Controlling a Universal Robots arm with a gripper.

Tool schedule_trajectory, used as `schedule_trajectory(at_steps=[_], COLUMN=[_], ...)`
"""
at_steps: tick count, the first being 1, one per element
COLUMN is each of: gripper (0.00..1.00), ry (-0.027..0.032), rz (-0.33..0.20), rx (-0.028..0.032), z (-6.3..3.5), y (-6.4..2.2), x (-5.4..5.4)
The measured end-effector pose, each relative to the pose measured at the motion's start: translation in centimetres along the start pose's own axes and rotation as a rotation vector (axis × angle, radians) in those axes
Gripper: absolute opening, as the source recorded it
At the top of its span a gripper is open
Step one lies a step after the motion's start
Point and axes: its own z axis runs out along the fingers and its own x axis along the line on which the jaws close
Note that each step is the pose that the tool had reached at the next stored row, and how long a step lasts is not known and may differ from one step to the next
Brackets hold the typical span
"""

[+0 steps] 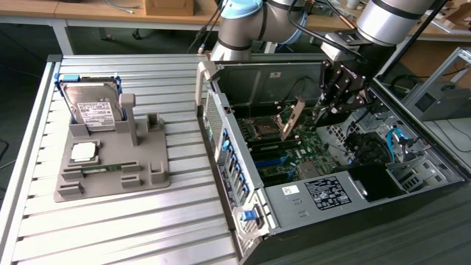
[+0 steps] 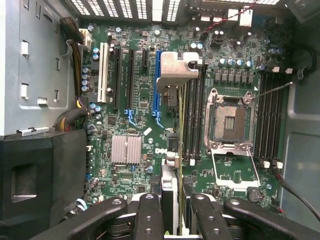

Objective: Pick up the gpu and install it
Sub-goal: 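Insert the gpu into the slot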

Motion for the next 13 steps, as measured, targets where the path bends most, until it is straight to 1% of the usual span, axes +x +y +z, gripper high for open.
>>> schedule_trajectory(at_steps=[11,13], gripper=[0.27,0.27], ry=[0.0001,-0.0002], rz=[0.001,0.016], rx=[-0.0001,0.0002], z=[0.26,0.34], y=[0.61,0.61], x=[-0.04,-0.03])
